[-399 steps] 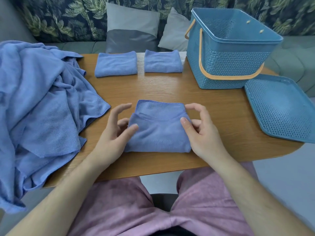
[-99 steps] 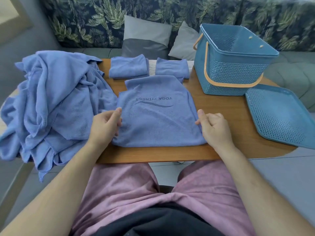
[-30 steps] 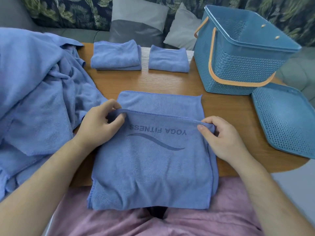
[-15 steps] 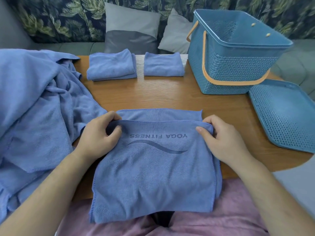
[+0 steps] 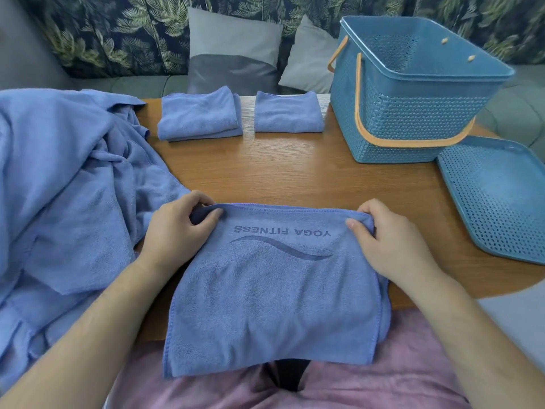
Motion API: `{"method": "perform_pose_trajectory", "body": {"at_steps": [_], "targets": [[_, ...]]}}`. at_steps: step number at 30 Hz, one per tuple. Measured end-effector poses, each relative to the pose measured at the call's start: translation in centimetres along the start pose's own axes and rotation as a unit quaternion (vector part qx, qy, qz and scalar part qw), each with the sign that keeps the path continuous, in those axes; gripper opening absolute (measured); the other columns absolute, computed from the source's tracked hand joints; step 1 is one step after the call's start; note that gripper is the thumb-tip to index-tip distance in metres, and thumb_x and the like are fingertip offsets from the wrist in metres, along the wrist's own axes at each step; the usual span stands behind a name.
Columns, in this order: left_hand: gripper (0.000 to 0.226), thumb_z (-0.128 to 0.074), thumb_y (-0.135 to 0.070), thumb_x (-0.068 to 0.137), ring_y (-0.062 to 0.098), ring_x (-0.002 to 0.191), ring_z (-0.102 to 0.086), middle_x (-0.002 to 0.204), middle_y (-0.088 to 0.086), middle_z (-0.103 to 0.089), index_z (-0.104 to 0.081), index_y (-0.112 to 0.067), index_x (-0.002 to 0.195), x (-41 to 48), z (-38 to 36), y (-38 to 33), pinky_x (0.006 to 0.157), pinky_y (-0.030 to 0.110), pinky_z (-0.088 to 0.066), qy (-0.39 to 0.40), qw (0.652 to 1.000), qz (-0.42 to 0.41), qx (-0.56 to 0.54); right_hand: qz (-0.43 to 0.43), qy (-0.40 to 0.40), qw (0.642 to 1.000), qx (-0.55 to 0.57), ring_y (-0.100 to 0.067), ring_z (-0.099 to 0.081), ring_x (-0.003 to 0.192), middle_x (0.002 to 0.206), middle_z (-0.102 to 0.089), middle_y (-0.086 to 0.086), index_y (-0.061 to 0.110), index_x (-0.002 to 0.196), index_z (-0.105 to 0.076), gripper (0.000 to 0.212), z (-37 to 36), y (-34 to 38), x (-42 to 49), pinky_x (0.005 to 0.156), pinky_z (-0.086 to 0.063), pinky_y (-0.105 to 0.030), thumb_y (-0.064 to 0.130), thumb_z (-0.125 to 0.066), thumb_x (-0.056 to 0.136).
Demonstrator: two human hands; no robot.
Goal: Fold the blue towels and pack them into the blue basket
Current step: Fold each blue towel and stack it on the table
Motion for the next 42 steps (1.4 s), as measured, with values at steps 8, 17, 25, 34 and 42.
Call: {"method": "perform_pose_trajectory", "body": {"at_steps": [8,17,25,34,42], "targets": [[0.011,-0.068,-0.039,0.091,0.014,0.087,-0.066,0.086,-0.015,-0.072,-0.073,-0.034,0.1,0.3,-0.8,-0.1,0.073,0.031,-0.048,0.034,0.997,0.001,0.064,-0.037,0.029,0.998,-0.035,-0.026,-0.064,0.08,0.075,-0.066,0.005,0.028,0.105,-0.059,0.012,-0.6,-0.4,0.3,0.069,-0.048,-0.036,0.036,-0.06,0.096],[0.008,-0.068,-0.024,0.094,0.009,0.087,-0.051,0.097,-0.008,-0.052,-0.062,-0.019,0.093,0.4,-0.8,0.0,0.079,0.024,-0.043,-0.002,0.998,-0.056,-0.001,0.015,-0.058,0.998,-0.026,-0.024,-0.055,0.099,0.106,-0.056,0.003,0.019,0.102,-0.061,0.008,-0.5,-0.4,-0.4,0.084,-0.047,-0.037,0.025,-0.057,0.099],[0.019,-0.071,-0.033,0.092,0.004,0.079,-0.054,0.084,-0.01,-0.059,-0.054,-0.027,0.095,0.4,-1.0,0.2,0.065,0.015,-0.037,0.021,0.999,-0.002,-0.039,0.066,-0.053,0.996,-0.007,-0.019,-0.049,0.108,0.113,-0.061,0.004,0.018,0.082,-0.06,0.015,-0.6,-0.5,-0.1,0.09,-0.033,-0.022,0.017,-0.073,0.089],[0.02,-0.072,-0.035,0.09,0.001,0.078,-0.053,0.08,-0.008,-0.058,-0.056,-0.024,0.091,0.4,-0.8,0.0,0.063,0.013,-0.036,0.024,1.0,0.001,-0.02,0.008,-0.031,0.999,0.035,-0.019,-0.053,0.104,0.104,-0.057,0.005,0.017,0.083,-0.056,0.017,-1.3,-1.5,0.4,0.088,-0.036,-0.025,0.019,-0.069,0.093],[0.007,-0.067,-0.022,0.095,-0.003,0.089,-0.054,0.088,-0.013,-0.061,-0.061,-0.023,0.093,0.5,-0.6,0.4,0.077,0.017,-0.042,0.009,0.998,-0.015,-0.055,-0.005,-0.057,0.997,0.052,-0.013,-0.049,0.084,0.084,-0.054,0.011,0.019,0.083,-0.052,0.019,-1.0,-1.5,0.4,0.07,-0.03,-0.024,0.023,-0.065,0.096]]}}
Point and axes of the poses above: each hand's wrist, its own x-axis towards the middle knuckle, its own z-axis out of the back of the hand, y = z × x, the point moved 6 cm from there along x, towards the middle knuckle
